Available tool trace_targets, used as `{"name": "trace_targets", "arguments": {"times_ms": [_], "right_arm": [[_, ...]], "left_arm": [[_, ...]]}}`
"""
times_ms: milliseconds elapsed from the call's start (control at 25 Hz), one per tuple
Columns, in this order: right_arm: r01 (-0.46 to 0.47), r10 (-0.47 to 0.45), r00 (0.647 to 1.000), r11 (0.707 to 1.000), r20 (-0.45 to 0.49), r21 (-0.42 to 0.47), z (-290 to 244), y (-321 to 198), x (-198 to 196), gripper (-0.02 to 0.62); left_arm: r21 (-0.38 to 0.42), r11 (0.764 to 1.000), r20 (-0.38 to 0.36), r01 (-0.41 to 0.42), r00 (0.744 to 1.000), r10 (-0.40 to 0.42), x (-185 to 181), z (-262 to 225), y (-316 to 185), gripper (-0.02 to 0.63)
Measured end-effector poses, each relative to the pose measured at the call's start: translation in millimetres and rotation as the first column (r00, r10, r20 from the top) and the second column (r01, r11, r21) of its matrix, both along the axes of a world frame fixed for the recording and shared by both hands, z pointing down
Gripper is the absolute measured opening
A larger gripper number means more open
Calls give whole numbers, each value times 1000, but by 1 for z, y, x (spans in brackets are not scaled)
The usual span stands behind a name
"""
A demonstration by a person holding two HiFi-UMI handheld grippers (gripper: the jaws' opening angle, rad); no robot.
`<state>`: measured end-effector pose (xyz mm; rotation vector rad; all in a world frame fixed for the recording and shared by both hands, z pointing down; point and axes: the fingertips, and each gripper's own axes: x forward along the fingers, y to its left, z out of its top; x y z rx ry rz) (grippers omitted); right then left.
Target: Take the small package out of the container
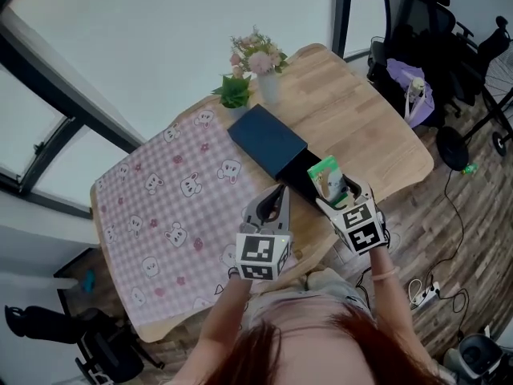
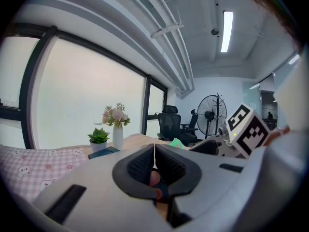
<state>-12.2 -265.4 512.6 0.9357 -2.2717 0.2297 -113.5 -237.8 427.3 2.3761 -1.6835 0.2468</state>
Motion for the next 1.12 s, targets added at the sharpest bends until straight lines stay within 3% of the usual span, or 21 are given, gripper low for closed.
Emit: {"name": "trace_targets", "arguments": {"times_ms": [480, 1120], "right_arm": [[27, -38, 995, 993, 97, 112, -44, 11, 39, 342], [28, -86, 967, 971, 242, 237, -105, 47, 82, 342]], "left_arm": [[33, 993, 14, 117, 993, -117, 33, -23, 22, 14], [87, 984, 69, 154, 985, -160, 76, -64, 66, 14]]}}
